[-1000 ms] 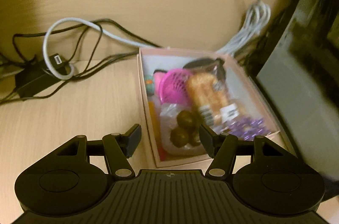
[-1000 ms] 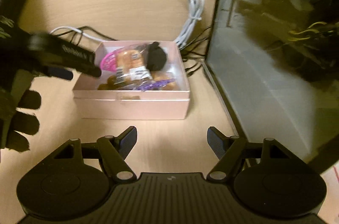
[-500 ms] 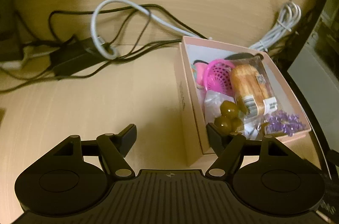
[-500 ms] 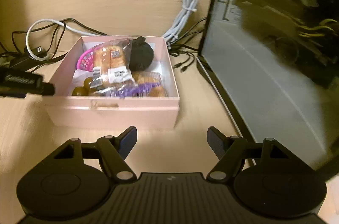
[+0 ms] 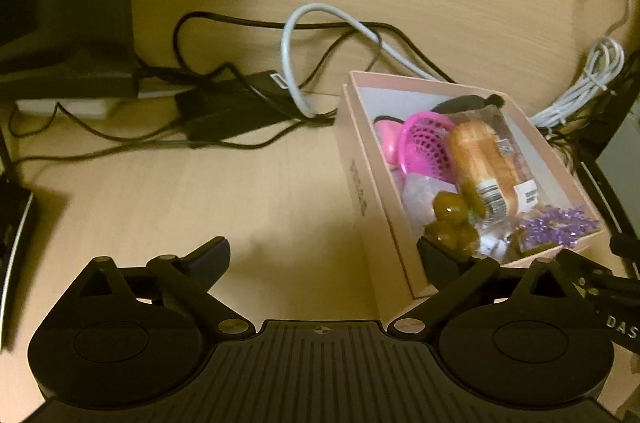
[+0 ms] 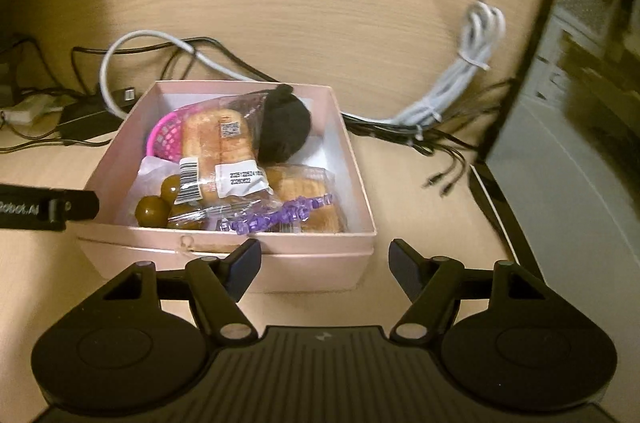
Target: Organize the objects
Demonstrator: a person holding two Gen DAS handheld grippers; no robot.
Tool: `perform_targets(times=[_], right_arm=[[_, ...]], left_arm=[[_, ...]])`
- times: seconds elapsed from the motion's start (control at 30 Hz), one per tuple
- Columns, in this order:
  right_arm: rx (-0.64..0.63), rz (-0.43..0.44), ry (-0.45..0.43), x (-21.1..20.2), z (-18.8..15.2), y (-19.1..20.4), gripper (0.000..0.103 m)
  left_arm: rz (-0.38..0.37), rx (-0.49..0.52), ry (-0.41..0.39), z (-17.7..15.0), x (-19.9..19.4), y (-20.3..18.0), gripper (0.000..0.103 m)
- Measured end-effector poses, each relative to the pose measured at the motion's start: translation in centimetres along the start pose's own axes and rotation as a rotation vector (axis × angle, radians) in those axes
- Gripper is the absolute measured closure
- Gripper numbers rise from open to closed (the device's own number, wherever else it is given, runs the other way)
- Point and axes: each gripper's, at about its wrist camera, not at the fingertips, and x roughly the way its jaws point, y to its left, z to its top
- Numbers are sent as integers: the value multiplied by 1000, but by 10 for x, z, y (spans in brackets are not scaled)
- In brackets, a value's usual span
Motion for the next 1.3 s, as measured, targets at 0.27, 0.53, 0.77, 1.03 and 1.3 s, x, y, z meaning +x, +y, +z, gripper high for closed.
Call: perform_targets(times=[0.27, 0.53, 0.77, 1.03, 1.3], right_arm=[[47, 96, -2, -5, -2, -19, 32], [45, 130, -41, -26, -11, -28, 28], [98, 162, -23, -44, -44, -45, 18], [108, 166, 19, -52, -92, -44, 0], [93, 116, 79, -27, -104, -46, 0]], left_arm=[[65, 87, -24, -1, -2, -17, 1], [88, 85, -34, -2, -13, -11, 2], [52, 44, -122, -26, -56, -13, 2], [-37, 51, -71, -99, -71, -34, 2], [4, 103, -53, -124, -46, -54, 2]])
